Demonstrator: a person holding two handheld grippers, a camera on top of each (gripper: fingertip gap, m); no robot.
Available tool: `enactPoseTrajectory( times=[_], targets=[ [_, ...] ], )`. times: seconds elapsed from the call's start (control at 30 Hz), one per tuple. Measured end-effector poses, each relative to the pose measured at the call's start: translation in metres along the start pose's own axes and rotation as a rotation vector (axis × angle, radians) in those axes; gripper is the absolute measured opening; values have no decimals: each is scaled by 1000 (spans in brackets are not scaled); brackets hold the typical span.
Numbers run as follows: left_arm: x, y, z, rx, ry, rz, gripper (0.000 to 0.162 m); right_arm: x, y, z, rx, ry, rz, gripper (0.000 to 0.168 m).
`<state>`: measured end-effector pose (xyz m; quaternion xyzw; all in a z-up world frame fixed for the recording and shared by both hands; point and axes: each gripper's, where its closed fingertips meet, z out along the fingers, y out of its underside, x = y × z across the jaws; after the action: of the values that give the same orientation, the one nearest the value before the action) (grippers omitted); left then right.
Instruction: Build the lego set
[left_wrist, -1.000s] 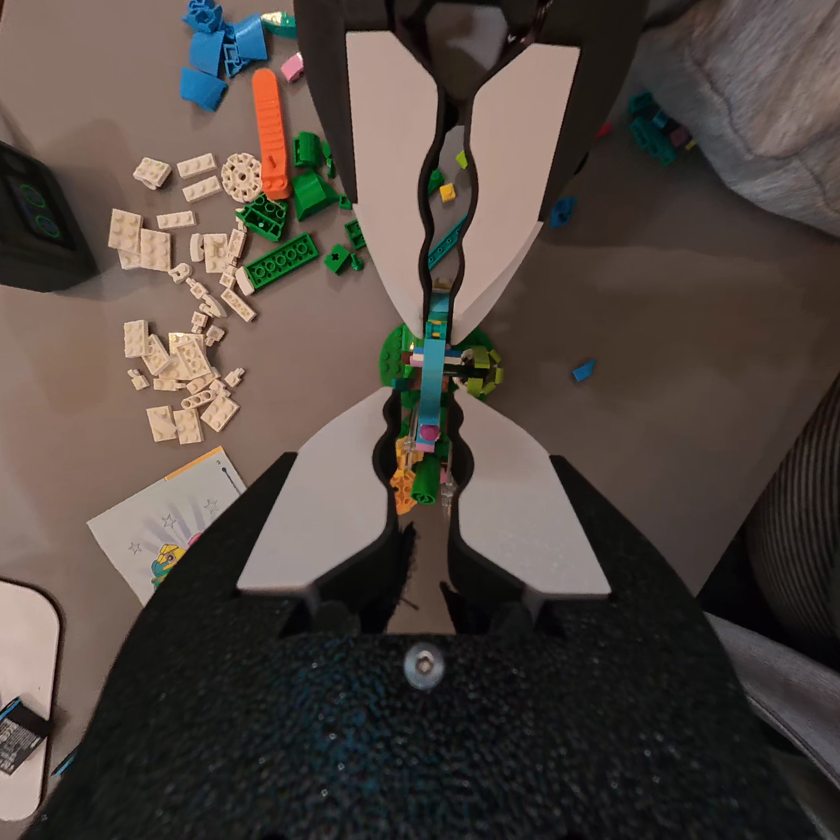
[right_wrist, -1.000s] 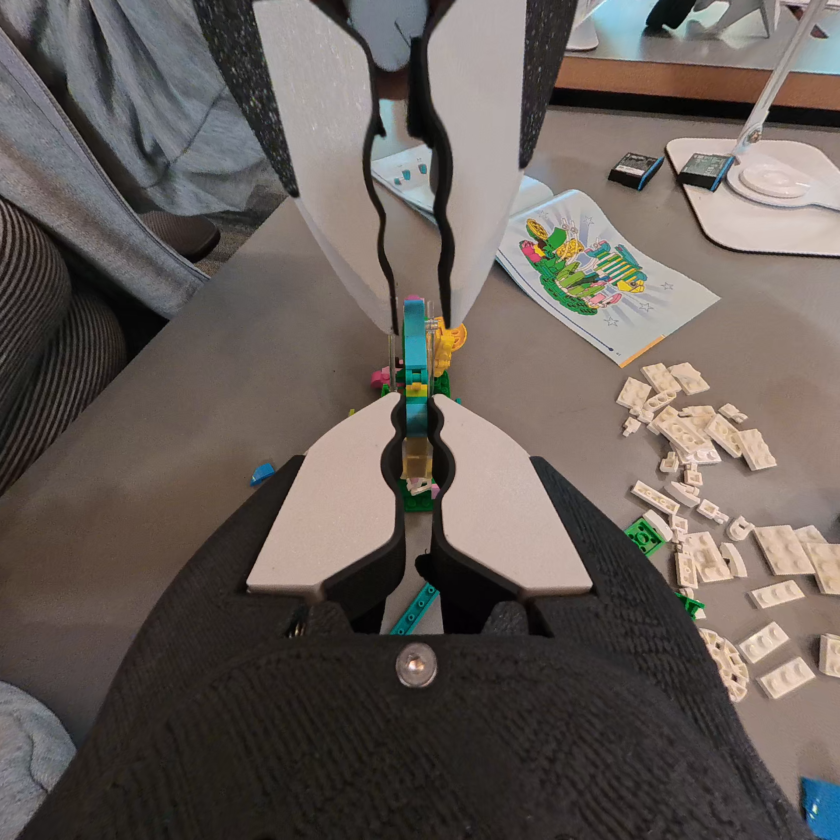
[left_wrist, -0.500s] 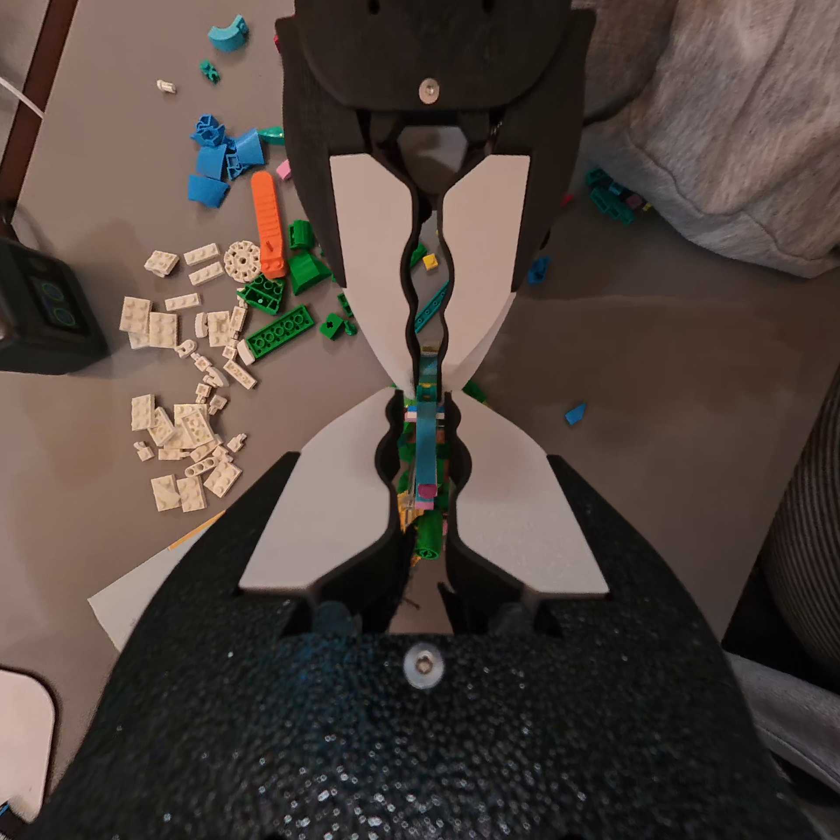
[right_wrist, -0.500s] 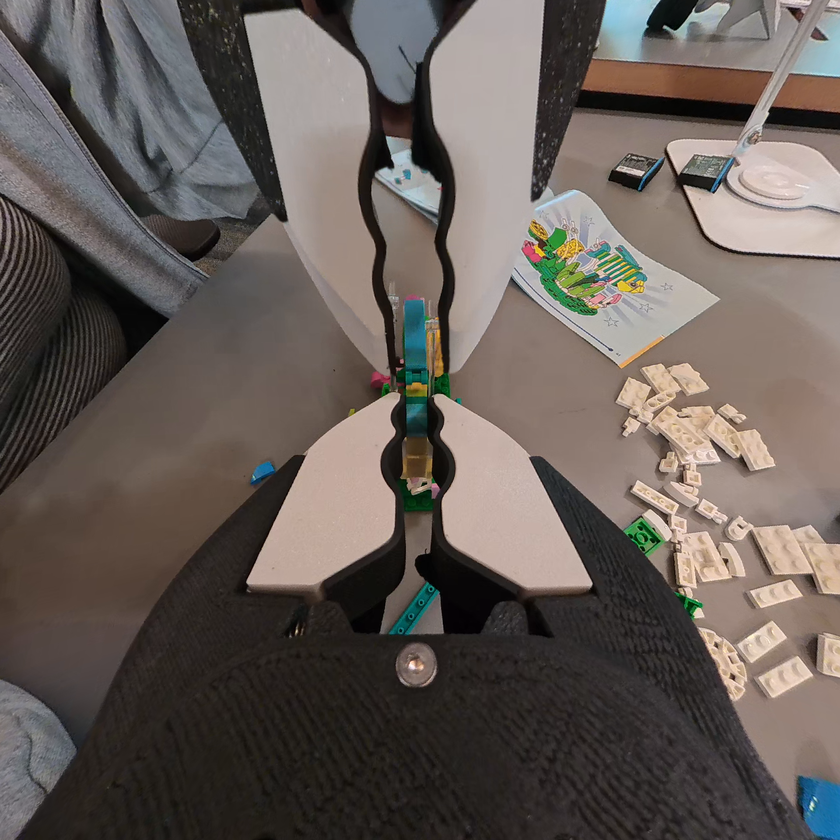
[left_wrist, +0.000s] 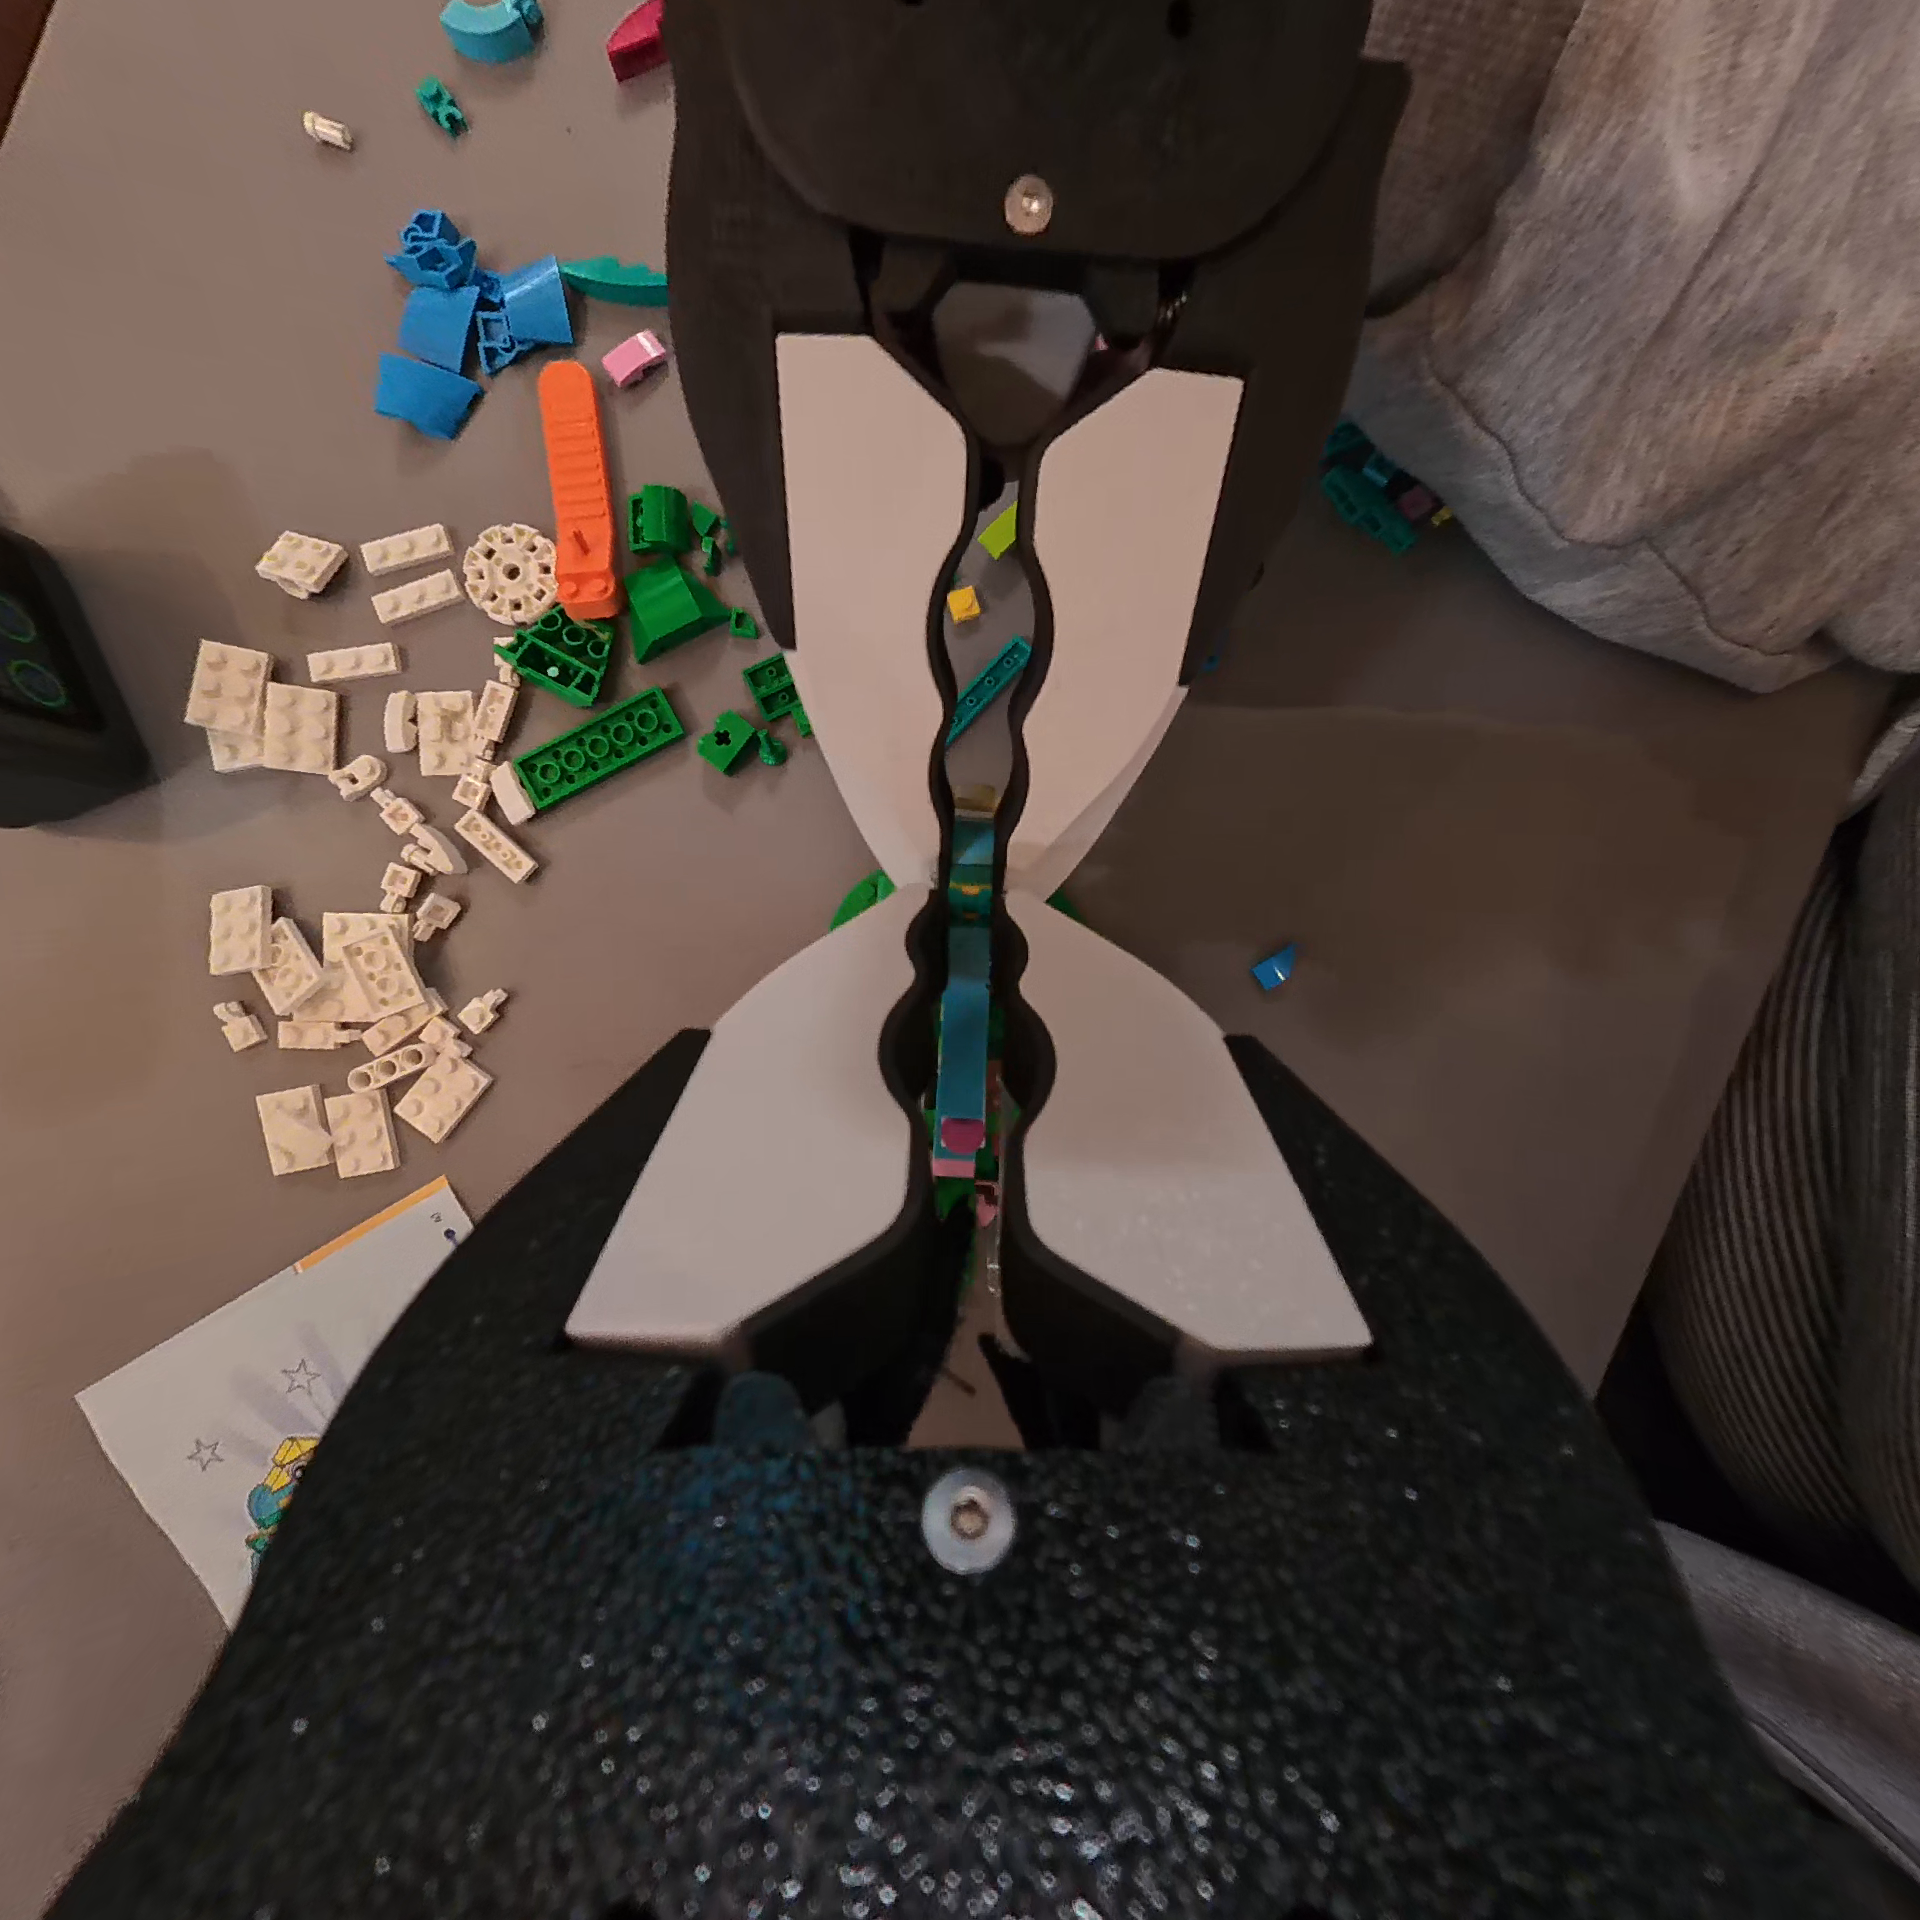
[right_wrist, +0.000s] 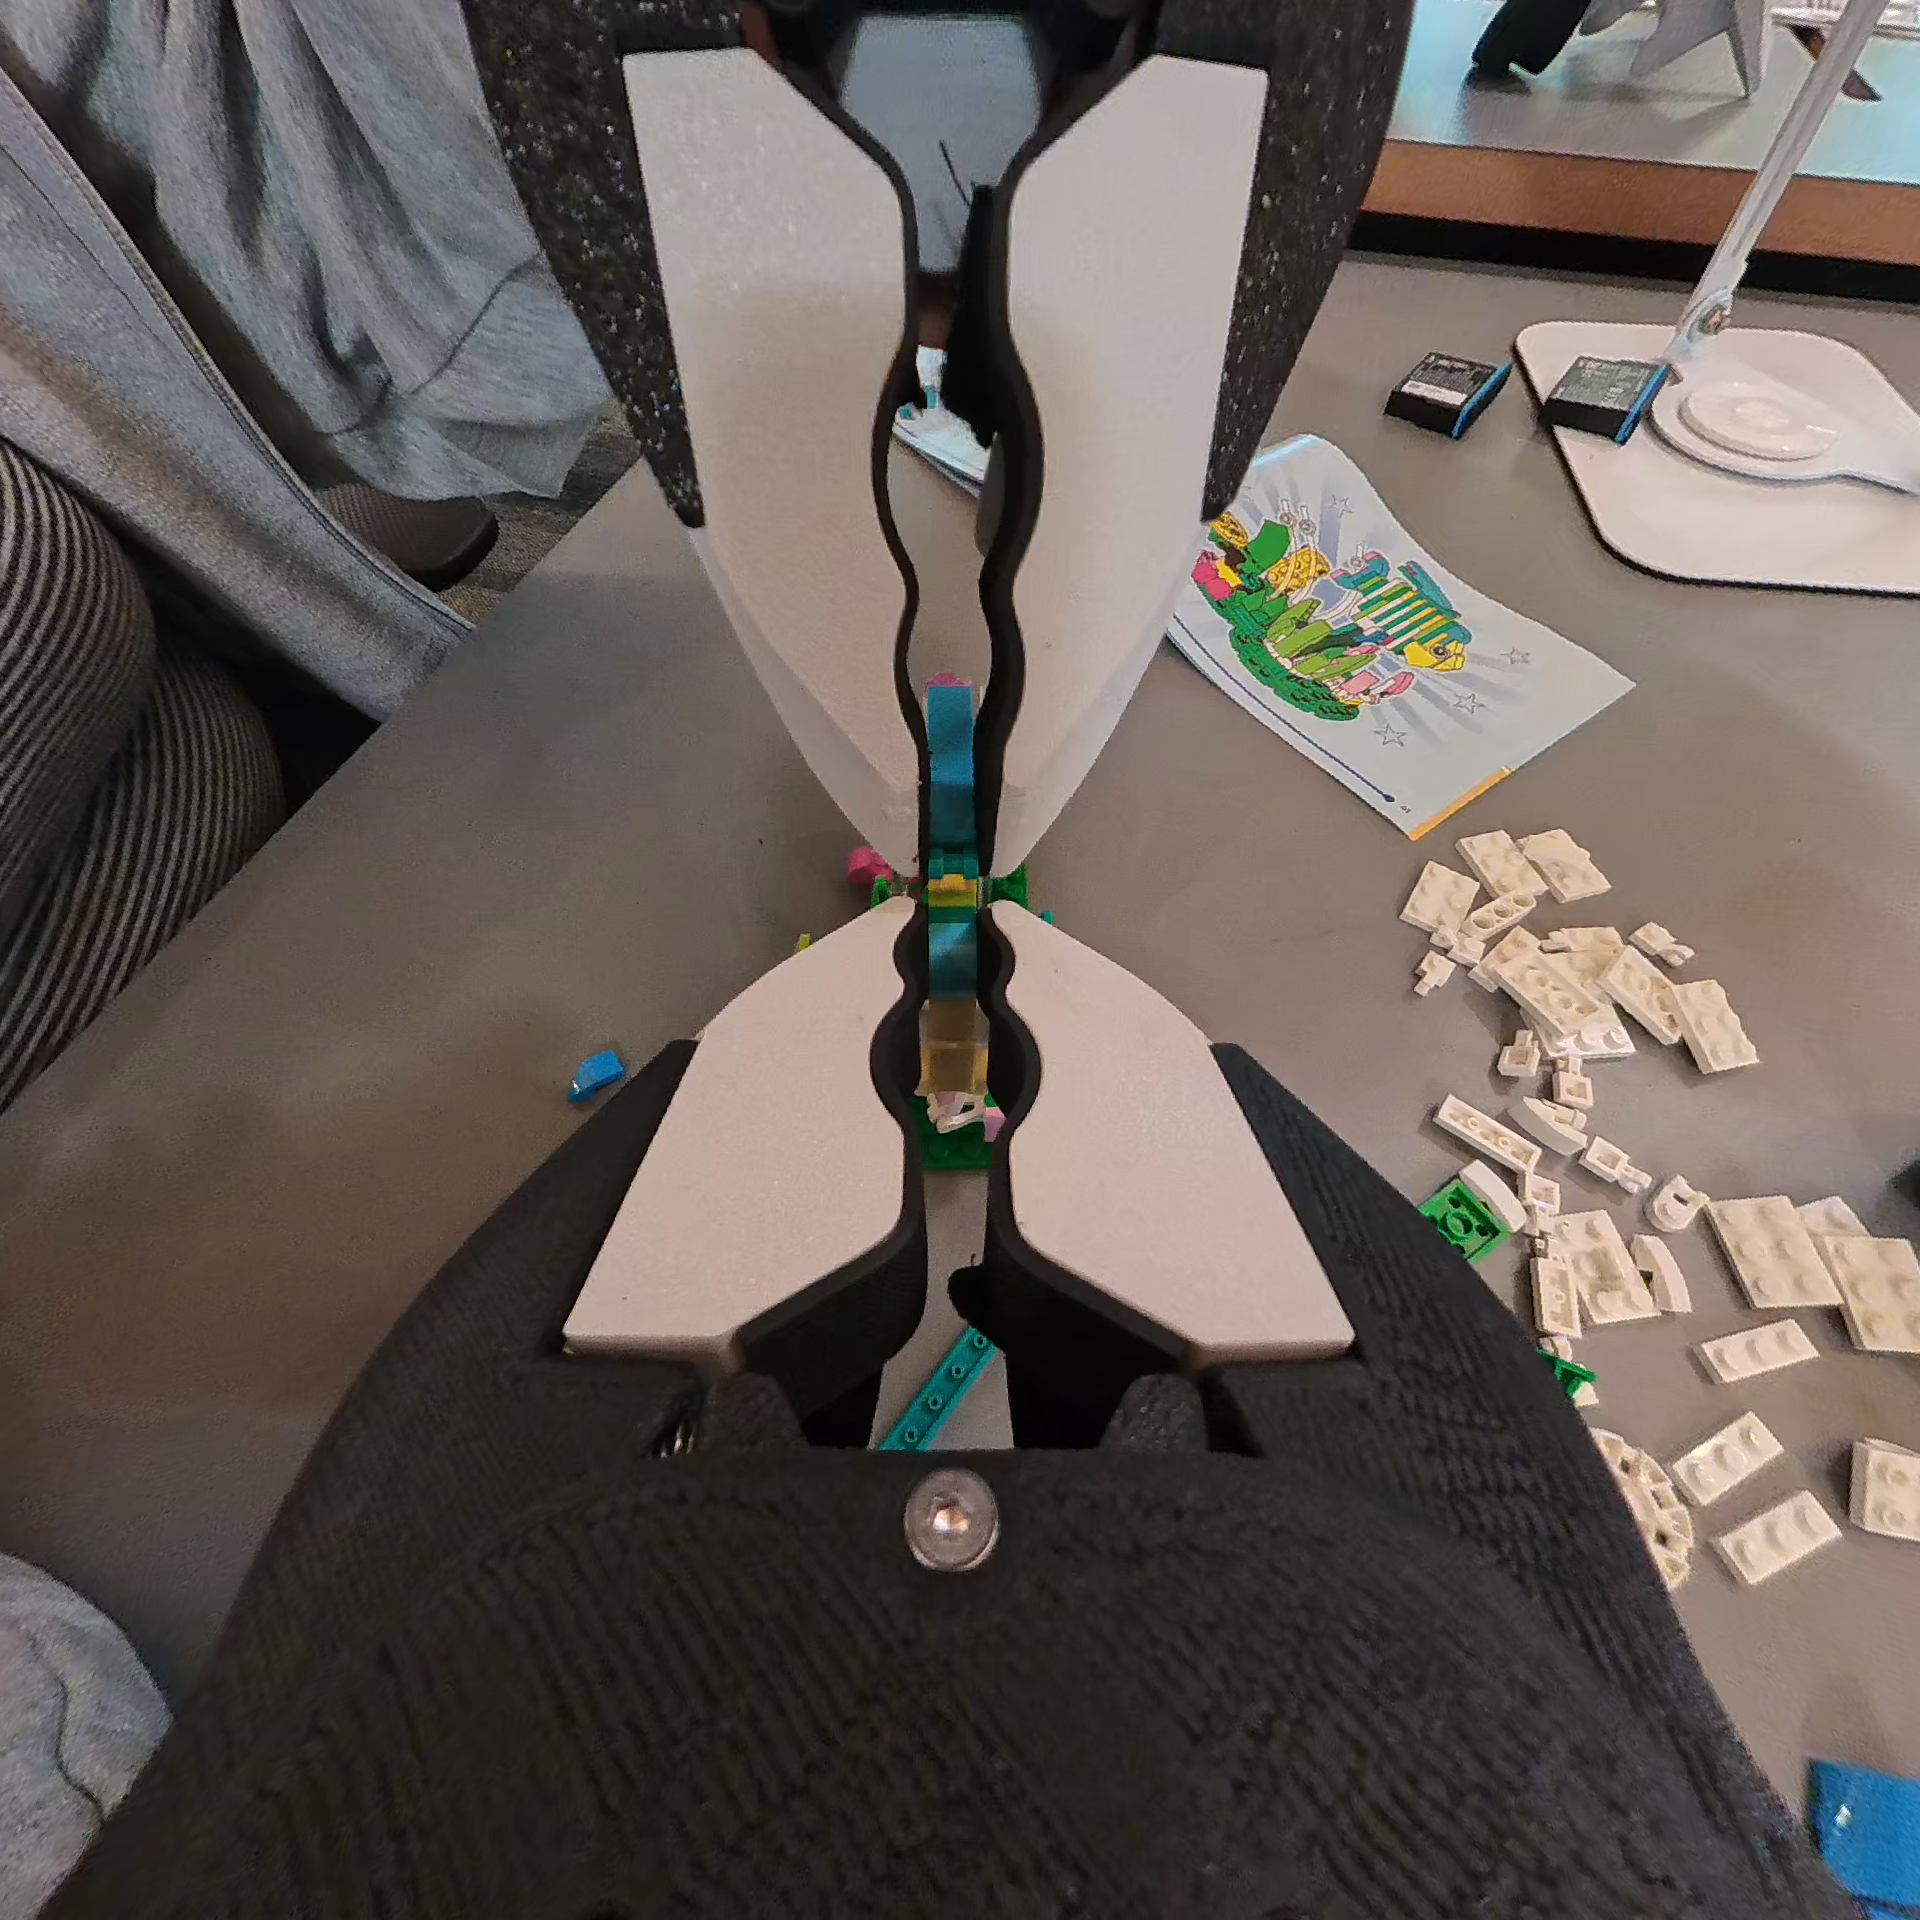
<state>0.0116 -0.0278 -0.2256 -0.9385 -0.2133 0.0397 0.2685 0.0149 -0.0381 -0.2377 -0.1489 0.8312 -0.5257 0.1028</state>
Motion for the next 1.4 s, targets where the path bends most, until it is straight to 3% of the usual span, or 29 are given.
enactPoseTrajectory(
  times=[0.5, 1.4],
  targets=[
    [2, 4, -2, -124, -39, 26, 7, -1, -2, 2, -14, -1, -12, 7],
    [3, 4, -2, -129, -28, 29, 7, -3, -3, 2, -8, -9, -16, 7]
  ],
)
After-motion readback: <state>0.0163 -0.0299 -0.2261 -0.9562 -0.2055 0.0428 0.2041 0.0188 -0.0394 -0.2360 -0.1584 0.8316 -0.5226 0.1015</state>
